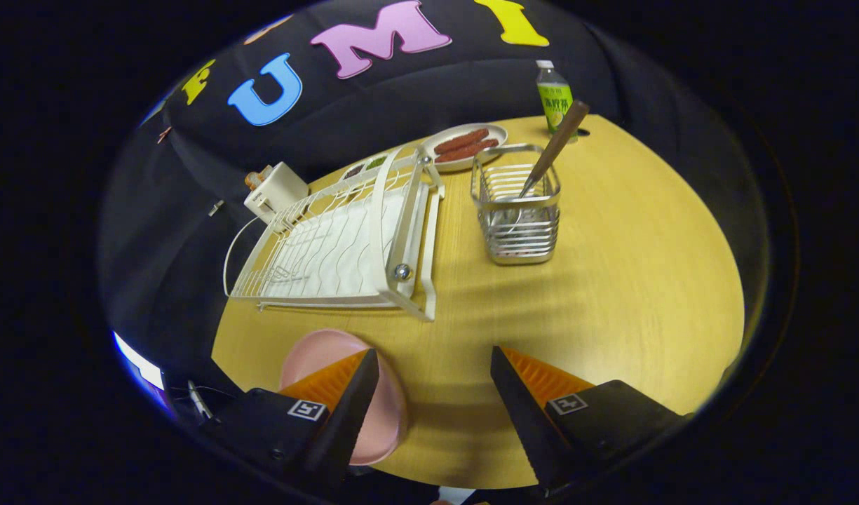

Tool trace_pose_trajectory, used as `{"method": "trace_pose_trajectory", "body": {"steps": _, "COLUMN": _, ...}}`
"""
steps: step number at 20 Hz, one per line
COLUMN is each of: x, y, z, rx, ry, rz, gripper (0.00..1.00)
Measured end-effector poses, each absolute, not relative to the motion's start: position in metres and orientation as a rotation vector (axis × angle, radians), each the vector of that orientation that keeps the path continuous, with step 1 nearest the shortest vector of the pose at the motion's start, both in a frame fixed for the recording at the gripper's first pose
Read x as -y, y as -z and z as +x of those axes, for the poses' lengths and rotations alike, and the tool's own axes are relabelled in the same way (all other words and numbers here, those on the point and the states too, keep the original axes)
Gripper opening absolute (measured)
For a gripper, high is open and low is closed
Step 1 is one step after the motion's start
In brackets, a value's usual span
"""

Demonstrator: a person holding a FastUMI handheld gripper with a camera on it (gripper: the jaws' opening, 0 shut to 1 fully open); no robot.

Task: Take the plate from the dish rack, then take the spoon from the basket and place it into the plate.

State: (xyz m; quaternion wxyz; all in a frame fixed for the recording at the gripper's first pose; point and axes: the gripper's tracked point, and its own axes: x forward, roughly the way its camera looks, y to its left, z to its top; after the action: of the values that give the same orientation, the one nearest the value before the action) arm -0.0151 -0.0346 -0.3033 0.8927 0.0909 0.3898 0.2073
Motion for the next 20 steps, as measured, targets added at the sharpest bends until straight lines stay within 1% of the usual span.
{"method": "trace_pose_trajectory", "body": {"steps": 4, "x": 0.075, "y": 0.255, "z": 0.021, "rx": -0.541, "ry": -0.379, "rz": 0.057, "gripper": 0.98}}
{"method": "trace_pose_trajectory", "body": {"steps": 9, "x": 0.110, "y": 0.210, "z": 0.079, "rx": -0.341, "ry": -0.255, "rz": -0.012, "gripper": 0.98}}
{"method": "trace_pose_trajectory", "body": {"steps": 15, "x": 0.116, "y": 0.211, "z": 0.129, "rx": -0.286, "ry": -0.224, "rz": 0.020, "gripper": 0.98}}
{"method": "trace_pose_trajectory", "body": {"steps": 20, "x": 0.116, "y": 0.234, "z": 0.162, "rx": -0.310, "ry": -0.205, "rz": 0.043, "gripper": 0.98}}
